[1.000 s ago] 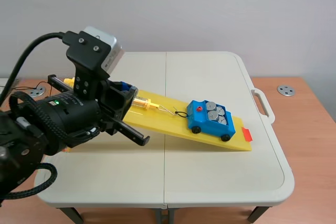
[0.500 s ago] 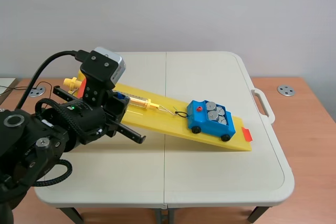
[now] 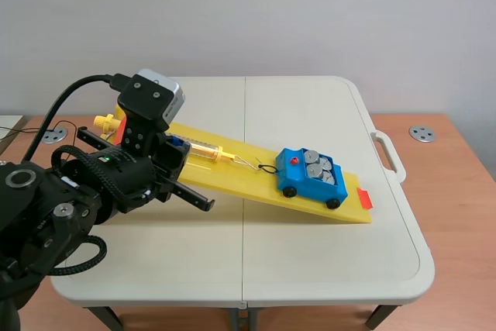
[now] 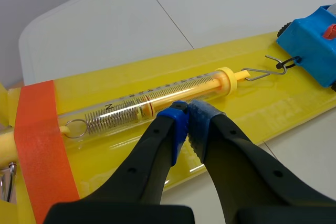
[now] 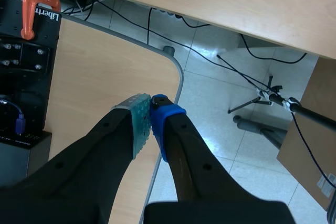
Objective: Place the four metal weights on the blue cart on the ramp.
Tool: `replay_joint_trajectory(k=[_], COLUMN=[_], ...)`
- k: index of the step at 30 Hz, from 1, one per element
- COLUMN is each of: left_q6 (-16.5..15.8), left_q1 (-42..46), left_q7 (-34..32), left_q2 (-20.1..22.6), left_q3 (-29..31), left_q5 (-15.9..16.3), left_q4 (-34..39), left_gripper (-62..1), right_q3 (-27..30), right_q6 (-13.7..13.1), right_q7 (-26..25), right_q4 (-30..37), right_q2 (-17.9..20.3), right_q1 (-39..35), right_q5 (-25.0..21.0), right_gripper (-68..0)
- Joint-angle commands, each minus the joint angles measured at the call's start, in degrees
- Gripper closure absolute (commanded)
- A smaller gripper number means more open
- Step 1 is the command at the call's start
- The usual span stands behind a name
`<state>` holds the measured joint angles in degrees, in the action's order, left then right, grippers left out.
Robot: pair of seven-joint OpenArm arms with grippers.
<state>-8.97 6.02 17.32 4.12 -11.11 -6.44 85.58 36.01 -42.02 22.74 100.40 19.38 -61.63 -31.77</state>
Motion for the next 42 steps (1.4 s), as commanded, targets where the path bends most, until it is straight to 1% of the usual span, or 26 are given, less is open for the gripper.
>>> replay_joint_trajectory(k=[1, 20, 23, 25, 31, 35, 39, 42], left_q6=[2.4, 2.4, 2.4, 2.4, 2.2, 2.2, 2.2, 2.2], left_q1=[-2.1, -2.1, -2.1, -2.1, -1.5, 0.9, 4.7, 8.1], left_q7=[-8.7, -8.7, -8.5, -7.9, -5.7, -4.8, -3.7, -3.7], left_q2=[-0.6, -0.6, -0.6, -0.6, -0.4, 0.1, 1.4, 3.0], left_q3=[0.3, 0.3, 0.3, 0.3, 0.3, 0.3, 0.3, 0.3], left_q5=[1.0, 1.0, 1.1, 1.1, 2.8, 2.8, 2.8, 3.1], left_q4=[5.5, 5.5, 5.5, 5.6, 5.9, 9.5, 15.4, 19.8], left_gripper=[-2.7, -2.7, -2.7, -2.7, -2.7, -2.7, -2.7, -2.7], right_q3=[1.9, 1.9, 1.9, 1.9, 1.9, 1.9, 1.9, 1.9], right_q6=[-0.7, -0.7, -0.7, -0.7, -0.7, -0.7, -0.7, -0.7], right_q7=[-5.7, -5.8, -7.1, -7.1, -7.1, -7.3, -7.3, -7.3], right_q4=[5.1, 5.1, 5.1, 5.1, 5.1, 5.1, 5.1, 5.1], right_q2=[0.9, 0.9, 0.9, 0.9, 1.0, 1.0, 1.0, 1.0], right_q1=[-0.3, -0.1, -0.1, 0.7, 4.4, 7.4, 10.2, 12.1], right_q5=[-3.2, -3.2, -3.2, -3.1, -3.2, -3.2, -3.4, -4.5], right_gripper=[-0.6, -0.6, -0.6, -0.6, -0.6, -0.6, -0.6, -0.6])
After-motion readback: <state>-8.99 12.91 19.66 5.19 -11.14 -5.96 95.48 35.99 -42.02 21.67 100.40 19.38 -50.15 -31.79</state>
